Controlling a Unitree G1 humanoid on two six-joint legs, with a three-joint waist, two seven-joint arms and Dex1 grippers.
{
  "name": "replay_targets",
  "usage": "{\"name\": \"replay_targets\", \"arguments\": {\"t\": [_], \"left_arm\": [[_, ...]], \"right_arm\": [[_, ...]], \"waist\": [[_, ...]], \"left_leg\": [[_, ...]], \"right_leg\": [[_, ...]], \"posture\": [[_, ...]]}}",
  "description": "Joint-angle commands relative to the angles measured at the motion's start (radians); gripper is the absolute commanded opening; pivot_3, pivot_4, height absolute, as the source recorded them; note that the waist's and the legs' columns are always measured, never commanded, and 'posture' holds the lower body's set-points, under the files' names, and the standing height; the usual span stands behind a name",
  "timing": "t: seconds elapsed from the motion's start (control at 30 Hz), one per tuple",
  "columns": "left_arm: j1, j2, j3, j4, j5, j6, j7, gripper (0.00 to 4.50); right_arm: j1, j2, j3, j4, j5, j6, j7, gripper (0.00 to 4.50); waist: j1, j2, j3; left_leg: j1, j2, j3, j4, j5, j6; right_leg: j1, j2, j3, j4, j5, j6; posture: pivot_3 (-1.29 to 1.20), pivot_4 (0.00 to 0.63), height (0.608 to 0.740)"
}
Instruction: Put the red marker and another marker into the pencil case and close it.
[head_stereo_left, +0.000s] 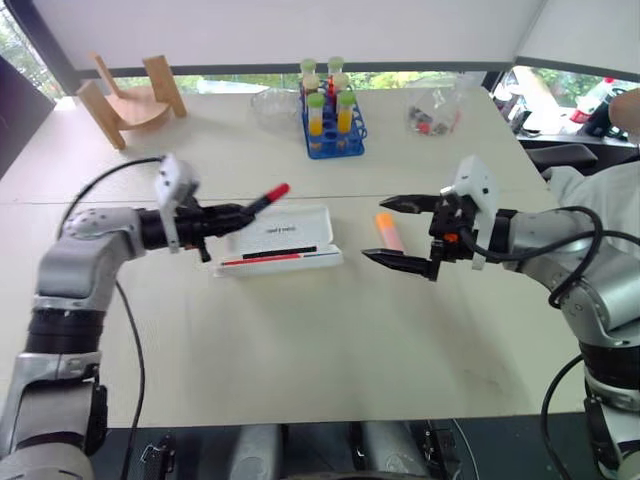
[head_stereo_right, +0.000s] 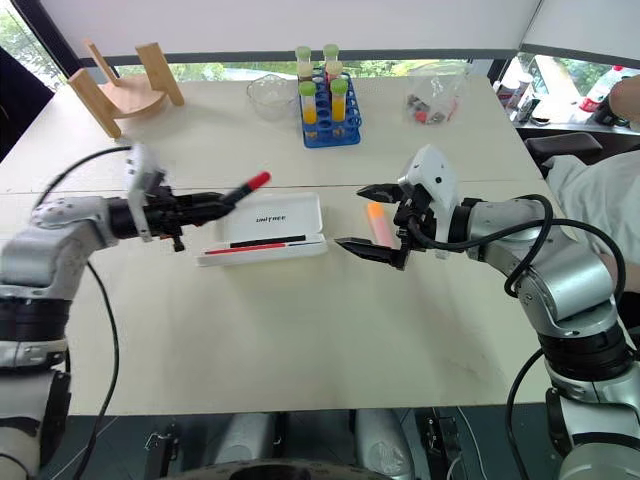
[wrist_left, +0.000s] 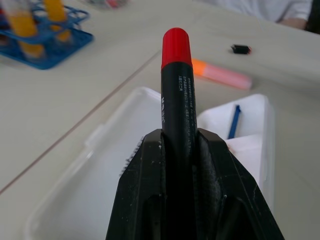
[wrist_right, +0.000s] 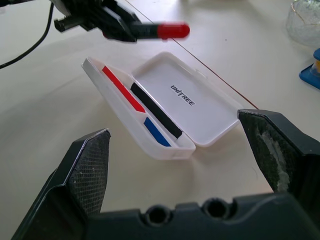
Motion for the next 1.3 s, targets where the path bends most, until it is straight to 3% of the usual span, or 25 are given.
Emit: {"name": "replay_targets", "arguments": {"t": [0.03, 0.23, 0.63, 1.03, 1.3], "left_arm": [[-0.081, -0.054, -0.096, 0.129, 0.107, -0.121, -0.024, 0.32], [-0.085, -0.107, -0.192, 0.247, 0.247, -0.294, -0.017, 0.32], [0.068, -0.019, -0.187, 0.040, 0.294, -0.352, -0.040, 0.32], [0.132, 0.017, -0.155, -0.030, 0.280, -0.423, -0.038, 0.32], [0.158, 0.039, -0.140, -0.091, 0.270, -0.419, -0.043, 4.34]], "right_arm": [[-0.012, 0.004, -0.032, -0.047, 0.015, 0.000, -0.012, 4.50], [0.010, 0.002, -0.053, -0.091, 0.040, 0.033, -0.043, 4.50], [0.017, 0.010, -0.052, -0.101, 0.057, 0.043, -0.062, 4.50], [-0.015, 0.029, -0.027, -0.073, 0.041, 0.024, -0.042, 4.50], [-0.028, 0.035, -0.017, -0.057, 0.029, 0.016, -0.032, 4.50]], "waist": [[0.001, 0.000, 0.000], [-0.005, 0.000, 0.000], [-0.004, 0.000, 0.000], [-0.001, 0.000, 0.000], [-0.001, 0.000, 0.000]], "left_leg": [[0.000, 0.000, 0.000, 0.000, 0.000, 0.000], [-0.001, 0.000, 0.000, -0.001, 0.000, 0.000], [-0.003, 0.000, 0.000, 0.001, 0.000, 0.000], [-0.003, 0.000, 0.000, 0.001, 0.000, 0.001], [-0.003, 0.000, 0.000, 0.001, 0.000, 0.000]], "right_leg": [[0.000, 0.000, 0.000, 0.000, 0.000, 0.000], [-0.003, 0.001, 0.001, 0.000, 0.000, 0.000], [-0.003, 0.000, 0.001, 0.000, 0.000, 0.000], [-0.003, 0.000, 0.001, 0.000, 0.000, 0.000], [-0.003, 0.000, 0.001, 0.000, 0.000, 0.000]], "posture": [[0.00, 0.150, 0.740], [0.00, 0.150, 0.740], [0.00, 0.150, 0.740], [0.00, 0.150, 0.740], [0.00, 0.150, 0.740]]}}
